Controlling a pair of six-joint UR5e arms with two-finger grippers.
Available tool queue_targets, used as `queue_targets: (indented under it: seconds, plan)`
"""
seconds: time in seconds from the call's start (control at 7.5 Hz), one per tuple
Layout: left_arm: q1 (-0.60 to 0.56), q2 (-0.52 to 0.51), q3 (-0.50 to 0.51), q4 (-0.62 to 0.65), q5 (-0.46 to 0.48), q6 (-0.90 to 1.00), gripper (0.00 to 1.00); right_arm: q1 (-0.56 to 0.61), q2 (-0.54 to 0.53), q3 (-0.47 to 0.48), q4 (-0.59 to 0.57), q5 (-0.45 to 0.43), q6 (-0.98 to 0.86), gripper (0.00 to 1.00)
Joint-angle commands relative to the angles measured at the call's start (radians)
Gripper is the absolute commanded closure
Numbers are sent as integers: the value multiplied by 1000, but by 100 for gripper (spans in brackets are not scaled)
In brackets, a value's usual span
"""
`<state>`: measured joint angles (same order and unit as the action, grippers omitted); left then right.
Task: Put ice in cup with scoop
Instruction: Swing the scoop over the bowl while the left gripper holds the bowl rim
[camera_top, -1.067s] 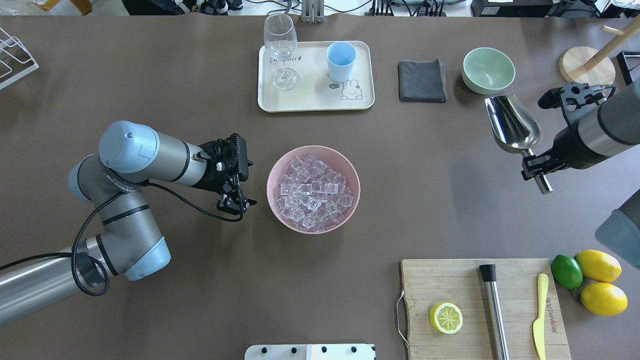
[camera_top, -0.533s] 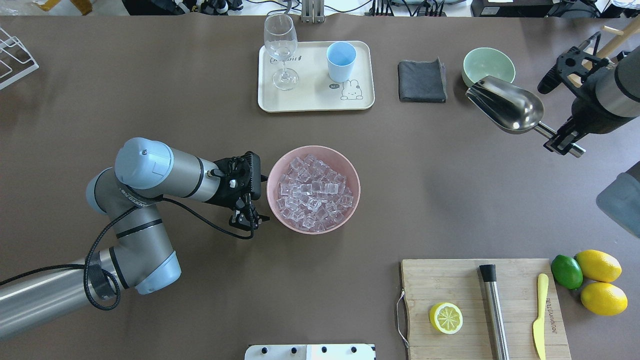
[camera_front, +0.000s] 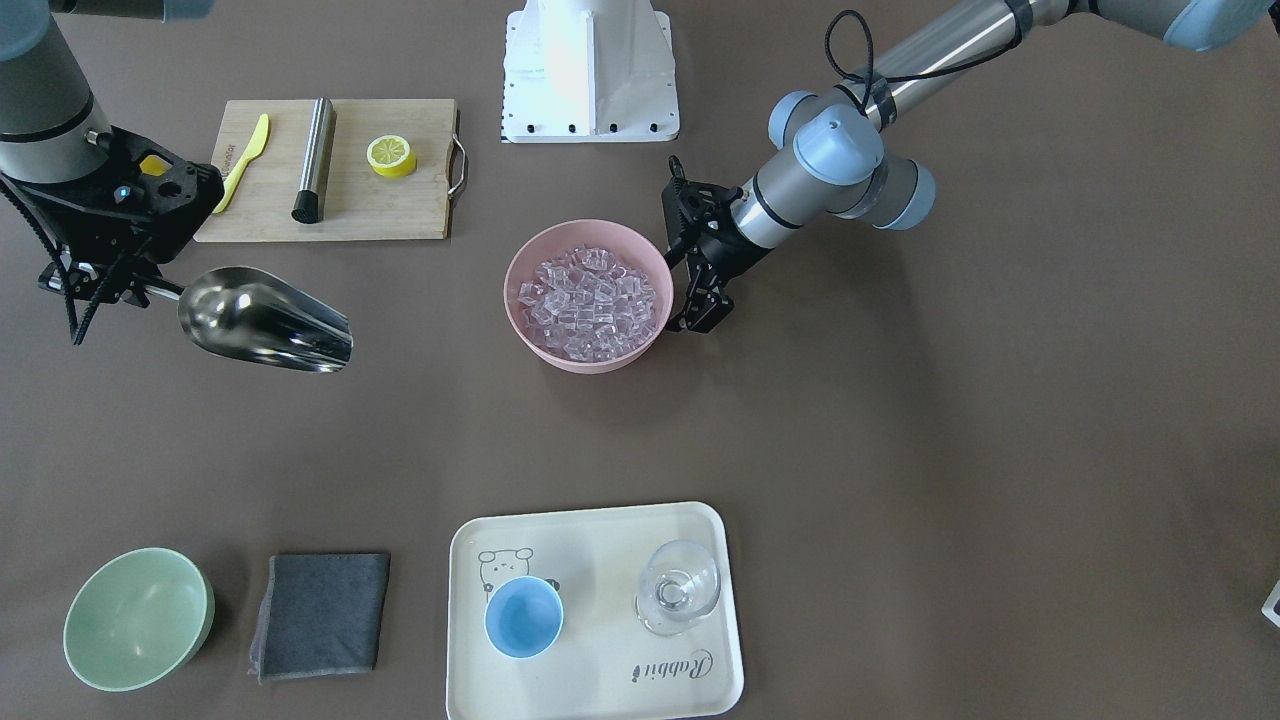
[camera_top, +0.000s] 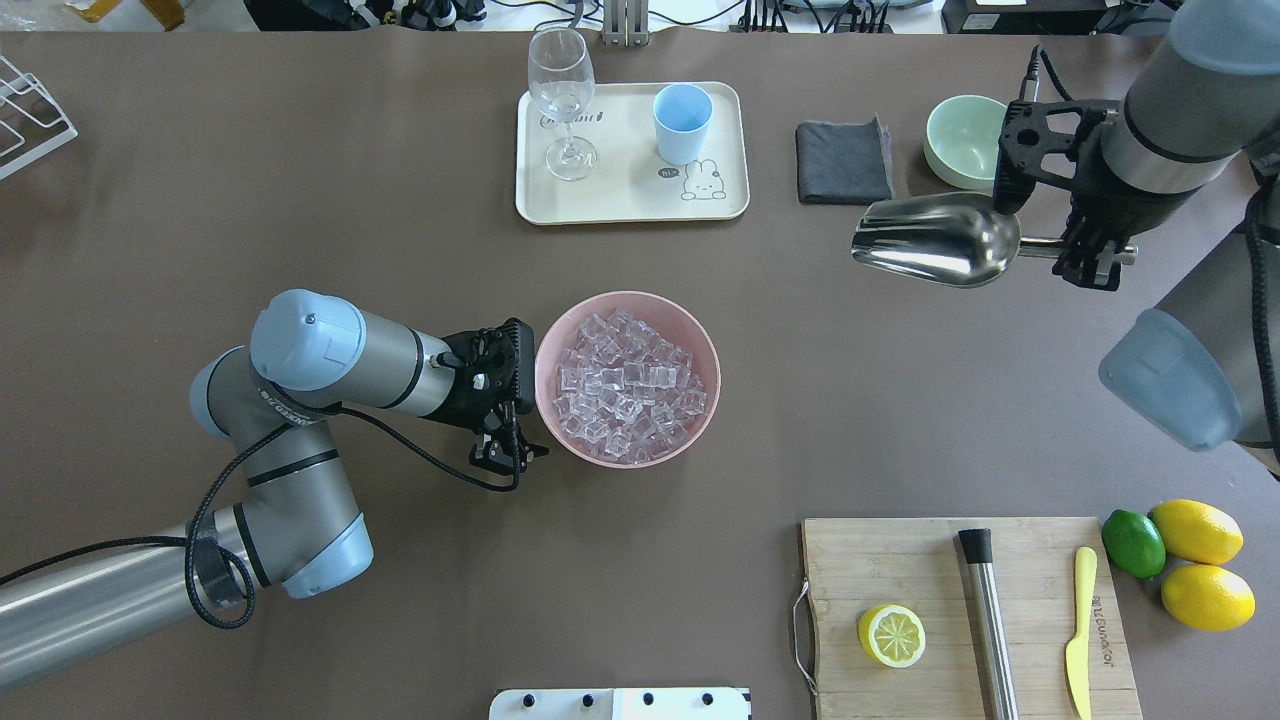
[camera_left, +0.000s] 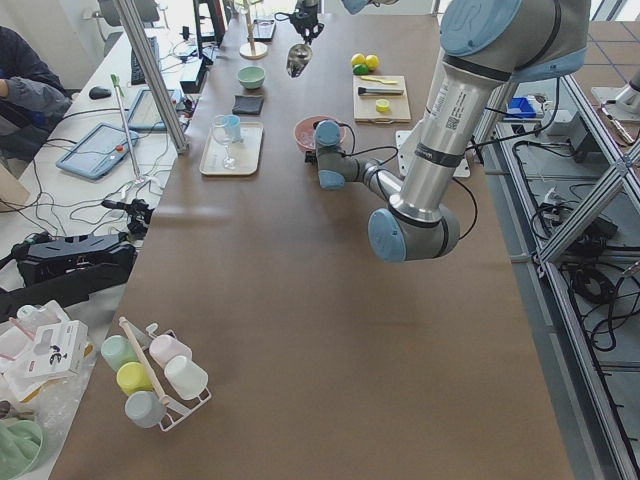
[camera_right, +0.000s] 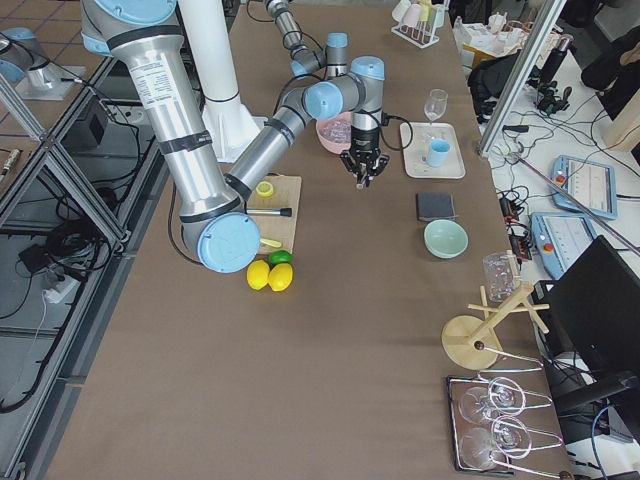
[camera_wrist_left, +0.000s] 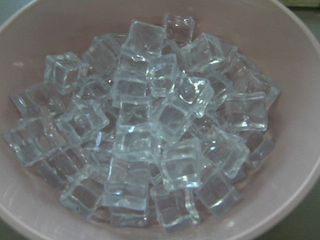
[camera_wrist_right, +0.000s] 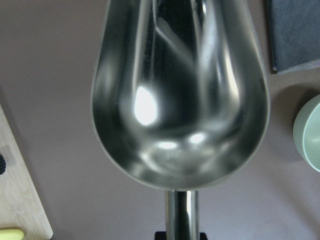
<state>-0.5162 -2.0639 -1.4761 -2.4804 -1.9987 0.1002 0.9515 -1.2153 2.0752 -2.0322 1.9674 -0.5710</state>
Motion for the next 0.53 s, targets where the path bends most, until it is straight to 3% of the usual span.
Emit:
queue_targets:
  seconds: [0.0, 0.13, 0.4]
  plan:
    - [-1, -4, 7, 0, 0, -2, 2, -2, 170, -25, -275, -10, -221, 100]
    - [-2, -10, 7, -2, 0, -40, 2, -11, 289, -97, -390, -12, -269, 100]
    - [-7, -24, 20, -8, 1, -51, 2, -77, 447, -235, -494, -45, -340, 100]
